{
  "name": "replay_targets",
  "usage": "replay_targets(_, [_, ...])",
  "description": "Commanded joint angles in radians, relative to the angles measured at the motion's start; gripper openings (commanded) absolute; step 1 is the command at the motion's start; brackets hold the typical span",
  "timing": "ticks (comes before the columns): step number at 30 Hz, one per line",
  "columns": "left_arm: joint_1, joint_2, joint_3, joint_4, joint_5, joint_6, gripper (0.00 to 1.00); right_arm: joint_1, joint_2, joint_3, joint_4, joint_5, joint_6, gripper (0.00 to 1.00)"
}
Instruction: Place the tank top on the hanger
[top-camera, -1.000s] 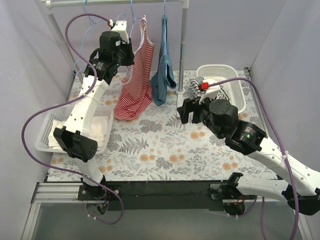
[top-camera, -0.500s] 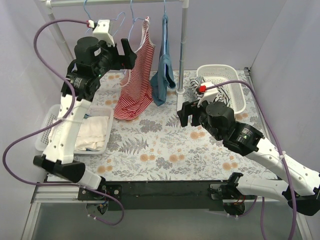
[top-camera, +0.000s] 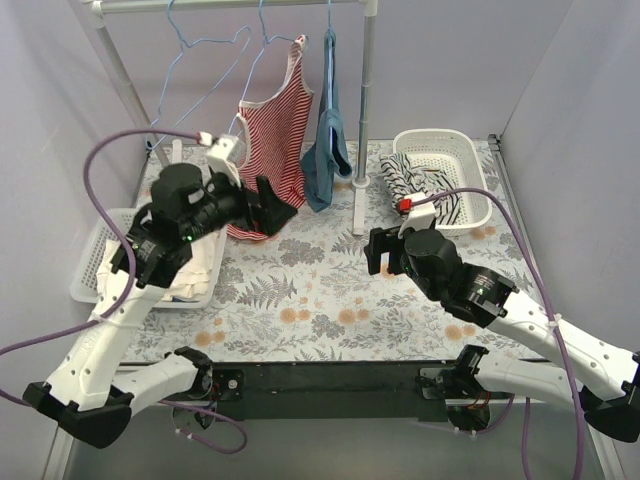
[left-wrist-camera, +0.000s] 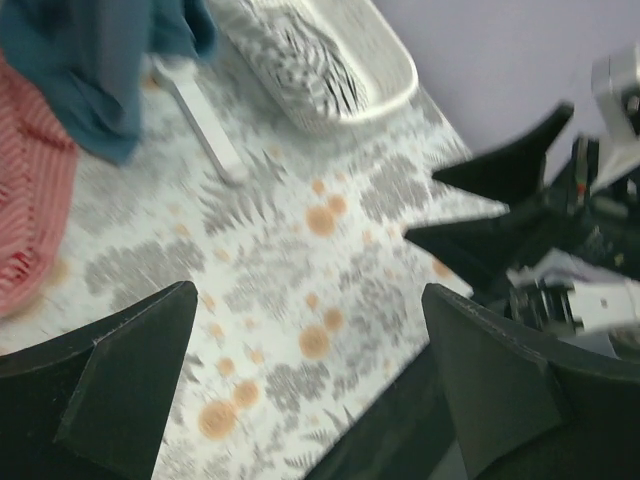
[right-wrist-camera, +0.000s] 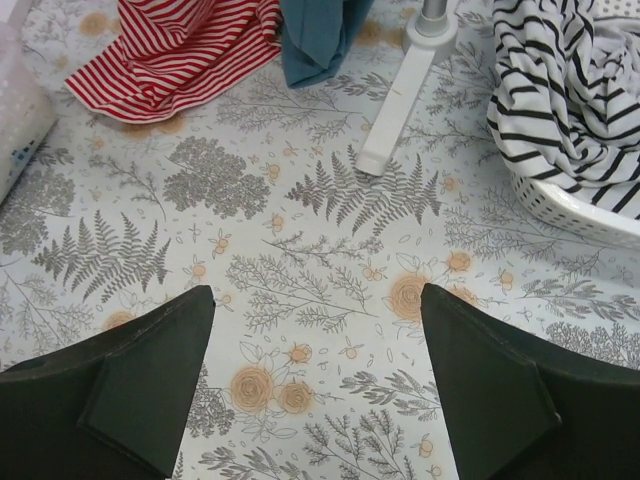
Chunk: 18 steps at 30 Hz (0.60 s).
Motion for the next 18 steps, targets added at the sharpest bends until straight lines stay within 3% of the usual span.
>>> replay_targets(1, [-0.178,-0.072,-0.188,0.041,-0.075,-0.111,0.98,-0.002,-0.048,-0.066,0.062,0.063,0.078,0.93])
replay_targets(8, [-0.335,-0.090,-0.536,0.209,-0.258,-0.252,0.98,-0.002,-0.088,-0.174,0.065,0.071,0.140,0.92])
replay_targets(18, [-0.364,-0.052,-0.640,0.325,-0.370,-0.375,0.98,-0.004,-0.194,-0.275,0.033,0.091,0.196,0.92])
